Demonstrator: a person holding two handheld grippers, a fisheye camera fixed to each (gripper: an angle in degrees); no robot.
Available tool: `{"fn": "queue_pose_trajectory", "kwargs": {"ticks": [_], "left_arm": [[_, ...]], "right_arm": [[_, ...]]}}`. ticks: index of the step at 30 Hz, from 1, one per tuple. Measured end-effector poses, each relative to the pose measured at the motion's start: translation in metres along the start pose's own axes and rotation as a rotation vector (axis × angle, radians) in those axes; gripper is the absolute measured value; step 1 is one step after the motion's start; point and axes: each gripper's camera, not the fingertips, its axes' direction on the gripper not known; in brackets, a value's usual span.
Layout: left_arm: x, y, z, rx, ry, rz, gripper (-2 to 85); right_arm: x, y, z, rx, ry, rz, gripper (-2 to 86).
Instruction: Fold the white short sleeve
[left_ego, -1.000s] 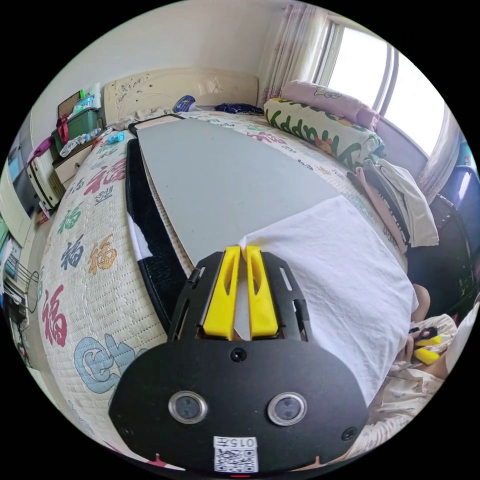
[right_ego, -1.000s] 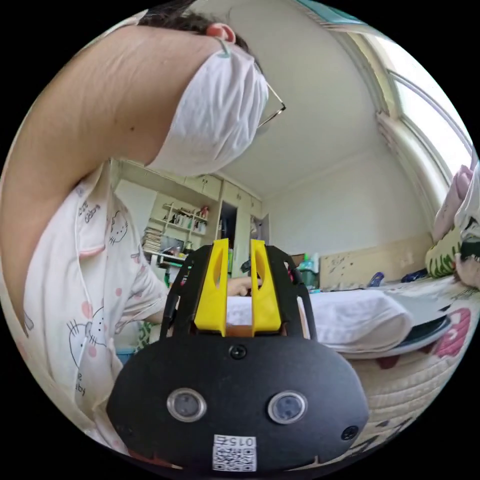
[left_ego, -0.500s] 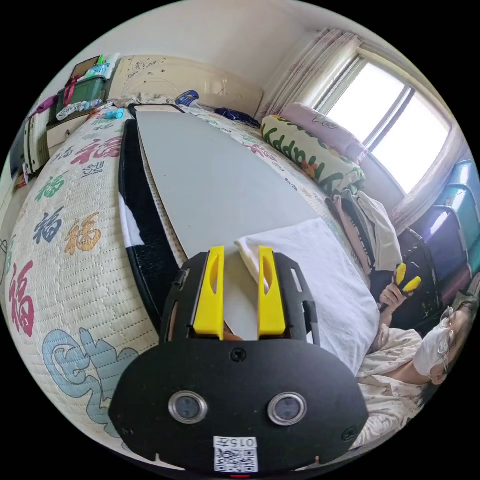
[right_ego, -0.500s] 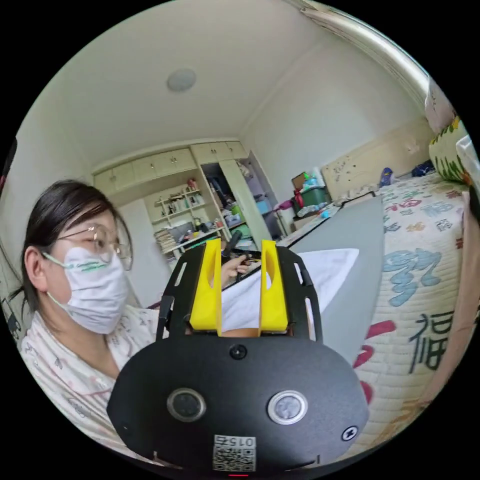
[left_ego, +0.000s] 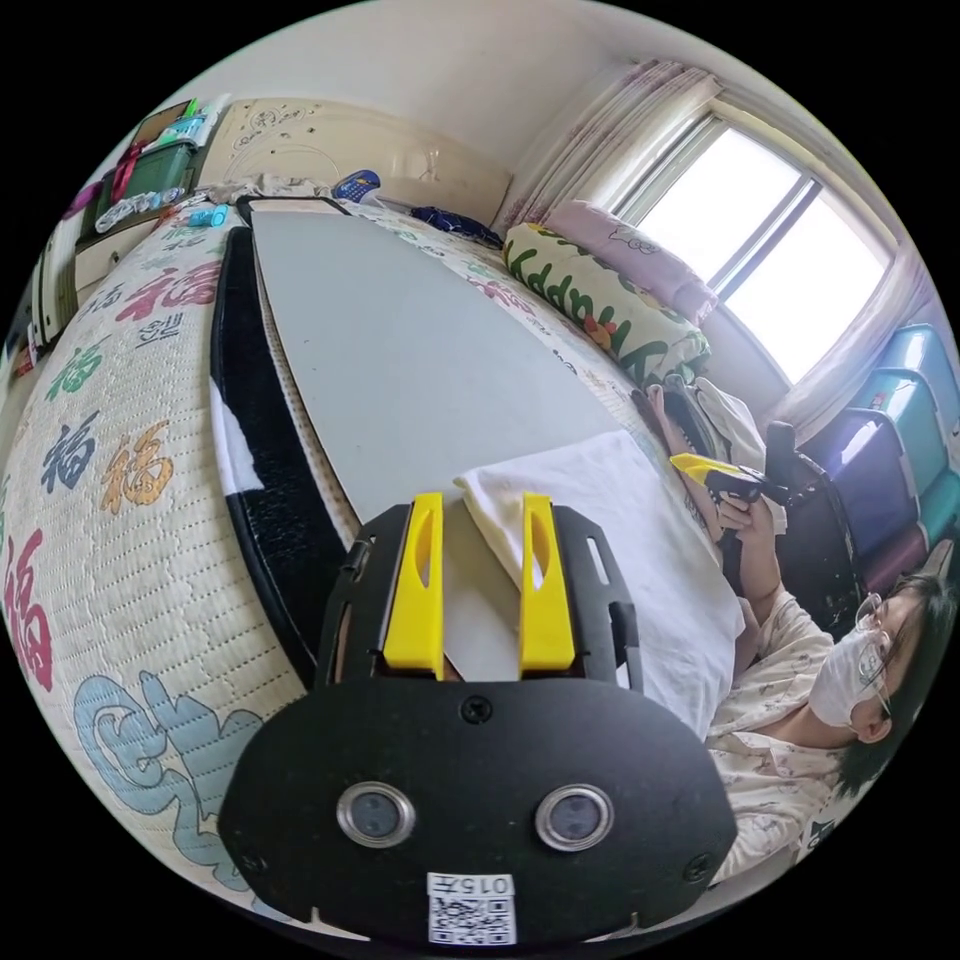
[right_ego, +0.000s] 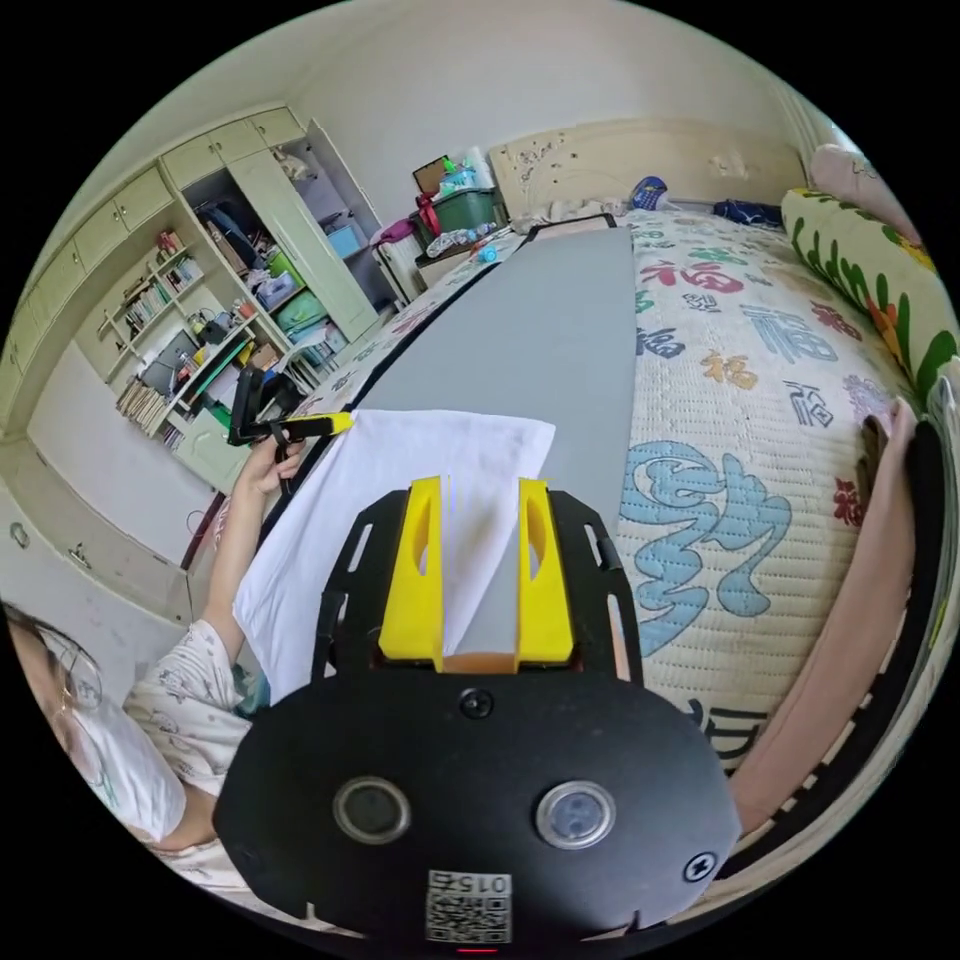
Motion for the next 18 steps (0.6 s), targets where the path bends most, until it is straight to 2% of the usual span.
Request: {"fn": "queue_pose_trajectory", "kwargs": {"ticks": [2, 4, 9, 11, 13, 18], "left_arm": [[-0.005, 0.0, 0.013, -0.008, -0.008, 0.015, 11.2], [-0.01, 0.0, 0.021, -0.01, -0.014, 0.02, 11.1], [-0.033, -0.006, 0.043, -0.015, -0.003, 0.016, 10.7], [-0.046, -0.01, 0.053, -0.015, 0.006, 0.015, 10.6], [-0.055, -0.015, 0.062, -0.024, 0.025, 0.027, 10.6], [-0.08, -0.03, 0.08, -0.031, 0.047, 0.045, 10.9]], "right_arm": [[-0.02, -0.032, 0.009, -0.084, -0.069, 0.041, 11.5], [-0.036, -0.056, 0.013, -0.137, -0.056, 0.048, 11.2], [-0.104, -0.162, 0.02, -0.239, 0.235, 0.043, 8.2], [-0.139, -0.195, 0.044, -0.397, 0.32, -0.025, 7.8], [-0.155, -0.202, 0.06, -0.469, 0.336, -0.047, 6.7], [-0.188, -0.213, 0.032, -0.353, 0.242, -0.042, 3.1]]}}
